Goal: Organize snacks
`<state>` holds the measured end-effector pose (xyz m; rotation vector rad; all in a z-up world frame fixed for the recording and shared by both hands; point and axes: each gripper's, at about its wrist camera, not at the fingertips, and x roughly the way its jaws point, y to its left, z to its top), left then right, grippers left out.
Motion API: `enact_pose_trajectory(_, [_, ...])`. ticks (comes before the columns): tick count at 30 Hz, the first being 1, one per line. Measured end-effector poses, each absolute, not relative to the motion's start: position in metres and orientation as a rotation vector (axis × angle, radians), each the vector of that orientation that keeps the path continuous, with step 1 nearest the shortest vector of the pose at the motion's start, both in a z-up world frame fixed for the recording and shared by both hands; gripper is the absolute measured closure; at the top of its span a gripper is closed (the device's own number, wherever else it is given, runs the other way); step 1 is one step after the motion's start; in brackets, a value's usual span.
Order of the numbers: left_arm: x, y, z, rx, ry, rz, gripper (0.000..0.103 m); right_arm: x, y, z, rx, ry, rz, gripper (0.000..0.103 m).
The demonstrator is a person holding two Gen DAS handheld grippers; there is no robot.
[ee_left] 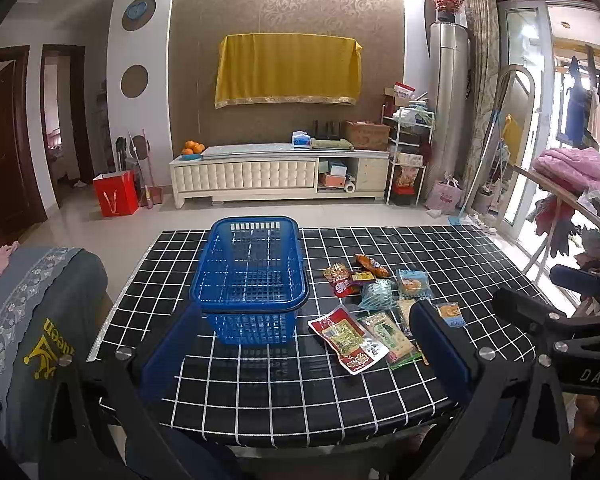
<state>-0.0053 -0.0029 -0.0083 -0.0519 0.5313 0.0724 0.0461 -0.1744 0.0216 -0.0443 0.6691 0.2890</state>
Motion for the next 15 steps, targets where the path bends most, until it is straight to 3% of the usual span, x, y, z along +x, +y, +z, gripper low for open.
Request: enact_pose_trajectory(15, [-0.0064,-0.0006,-0.0125,-0.057,0.541,0.07,0.0,0.0455,-0.1749,0.02,-0.049,0.674,0.292,0.0])
